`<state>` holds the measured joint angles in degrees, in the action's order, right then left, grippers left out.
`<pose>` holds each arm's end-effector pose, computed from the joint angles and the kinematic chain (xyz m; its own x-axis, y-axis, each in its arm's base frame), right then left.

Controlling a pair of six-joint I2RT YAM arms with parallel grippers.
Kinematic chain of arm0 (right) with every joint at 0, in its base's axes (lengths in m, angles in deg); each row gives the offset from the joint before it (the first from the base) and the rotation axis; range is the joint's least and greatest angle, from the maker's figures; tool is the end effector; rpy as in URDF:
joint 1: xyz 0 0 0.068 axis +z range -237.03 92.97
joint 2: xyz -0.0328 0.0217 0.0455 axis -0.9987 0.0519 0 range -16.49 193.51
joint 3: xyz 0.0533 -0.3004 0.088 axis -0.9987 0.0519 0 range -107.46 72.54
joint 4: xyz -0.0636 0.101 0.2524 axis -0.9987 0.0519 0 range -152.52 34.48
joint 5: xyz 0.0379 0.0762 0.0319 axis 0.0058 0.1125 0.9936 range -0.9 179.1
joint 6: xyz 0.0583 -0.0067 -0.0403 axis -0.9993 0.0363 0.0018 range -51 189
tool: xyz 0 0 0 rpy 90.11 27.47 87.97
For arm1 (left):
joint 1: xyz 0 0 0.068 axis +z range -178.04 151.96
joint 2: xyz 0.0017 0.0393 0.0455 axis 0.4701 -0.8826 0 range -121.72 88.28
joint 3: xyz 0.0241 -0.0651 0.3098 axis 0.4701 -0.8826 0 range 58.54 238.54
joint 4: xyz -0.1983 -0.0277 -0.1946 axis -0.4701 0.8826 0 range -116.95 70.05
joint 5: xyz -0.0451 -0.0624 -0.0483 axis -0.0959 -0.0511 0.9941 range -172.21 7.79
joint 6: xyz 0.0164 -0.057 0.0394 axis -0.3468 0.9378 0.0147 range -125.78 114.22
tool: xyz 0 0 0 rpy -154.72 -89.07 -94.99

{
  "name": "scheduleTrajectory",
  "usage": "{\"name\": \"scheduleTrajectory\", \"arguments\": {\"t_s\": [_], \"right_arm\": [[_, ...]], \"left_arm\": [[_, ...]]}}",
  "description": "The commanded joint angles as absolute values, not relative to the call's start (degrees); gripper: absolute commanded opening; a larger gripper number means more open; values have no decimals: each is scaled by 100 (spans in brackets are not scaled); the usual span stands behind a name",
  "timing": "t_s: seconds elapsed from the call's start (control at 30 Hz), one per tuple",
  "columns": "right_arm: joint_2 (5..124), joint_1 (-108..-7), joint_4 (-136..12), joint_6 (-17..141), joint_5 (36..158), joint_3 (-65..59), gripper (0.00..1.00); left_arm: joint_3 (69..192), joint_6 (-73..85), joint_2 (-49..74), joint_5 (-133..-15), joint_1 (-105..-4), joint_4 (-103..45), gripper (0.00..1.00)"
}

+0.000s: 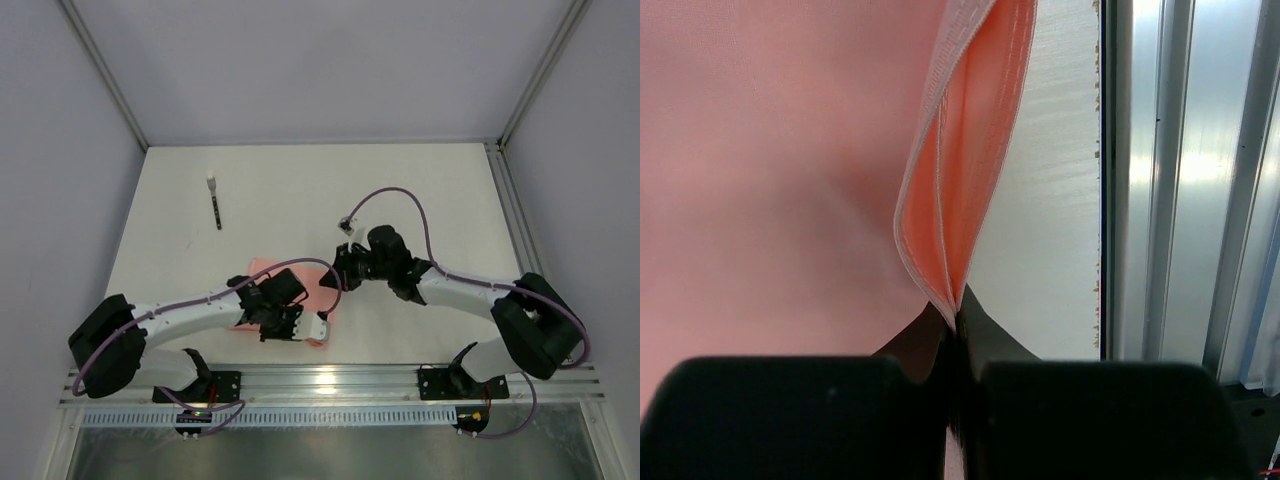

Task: Fold the napkin into a case and place the utensils inside
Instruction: Fold the lower triangle-folded napkin at the center of the board.

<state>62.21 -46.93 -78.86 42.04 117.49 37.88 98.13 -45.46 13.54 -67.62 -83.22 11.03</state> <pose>0.2130 0.2156 0.2189 -0.7198 -0.0847 -0.6890 -0.6309 0.4938 0.5984 0.1173 -0.1944 0.1846 0.1133 0.9191 -0.3773 0.9925 -0.1224 -0.0001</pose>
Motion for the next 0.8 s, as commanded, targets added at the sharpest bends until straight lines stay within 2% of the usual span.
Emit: {"name": "scheduleTrajectory", "arguments": {"t_s": [0.0,0.1,0.3,0.77], "right_arm": [[7261,-4686,-7849,4492,11801,3141,5],[8060,-4643,-8587,4106,12170,2869,4],[9055,-4493,-8704,3965,12312,2577,4],[9364,-4493,-8985,3797,12514,3263,4]], "left_arm": [[10116,-4691,1252,-6612,-8359,1348,0],[10230,-4770,1173,-6612,-8359,1453,0],[10573,-5121,918,-6472,-8254,1821,0],[12146,-6360,-452,-5866,-7244,3123,0]]}}
